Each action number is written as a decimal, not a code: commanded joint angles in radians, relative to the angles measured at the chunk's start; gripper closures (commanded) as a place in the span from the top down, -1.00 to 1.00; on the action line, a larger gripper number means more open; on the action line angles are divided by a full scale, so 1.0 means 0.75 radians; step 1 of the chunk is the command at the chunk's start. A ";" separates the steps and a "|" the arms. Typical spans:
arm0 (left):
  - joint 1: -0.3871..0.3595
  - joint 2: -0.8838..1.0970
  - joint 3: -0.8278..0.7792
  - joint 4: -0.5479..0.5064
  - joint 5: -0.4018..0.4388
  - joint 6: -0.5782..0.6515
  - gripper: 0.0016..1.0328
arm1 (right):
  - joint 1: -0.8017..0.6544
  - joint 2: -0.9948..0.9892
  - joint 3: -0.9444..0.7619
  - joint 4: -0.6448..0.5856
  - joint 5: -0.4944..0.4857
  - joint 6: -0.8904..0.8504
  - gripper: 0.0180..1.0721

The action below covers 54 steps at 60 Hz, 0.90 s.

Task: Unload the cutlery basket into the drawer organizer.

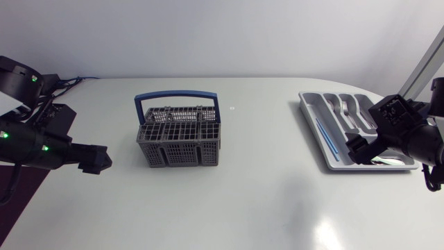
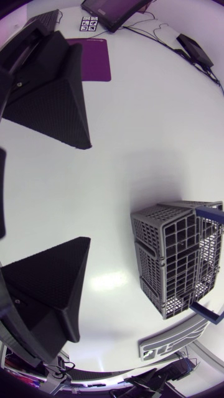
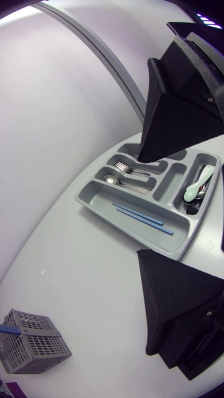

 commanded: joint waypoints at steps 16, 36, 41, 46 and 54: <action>0.048 -0.119 -0.180 0.126 -0.011 0.108 0.92 | 0.176 -0.240 -0.147 0.051 0.090 0.197 0.91; 0.087 -0.243 -0.364 0.323 -0.048 0.161 0.92 | 0.300 -0.471 -0.291 0.120 0.209 0.312 0.91; 0.097 -0.278 -0.403 0.368 -0.052 0.174 0.92 | 0.329 -0.532 -0.309 0.120 0.246 0.318 0.91; 0.105 -0.309 -0.438 0.415 -0.058 0.178 0.92 | 0.333 -0.583 -0.325 0.120 0.262 0.320 0.91; 0.111 -0.354 -0.493 0.474 -0.060 0.176 0.92 | 0.332 -0.668 -0.366 0.134 0.280 0.339 0.91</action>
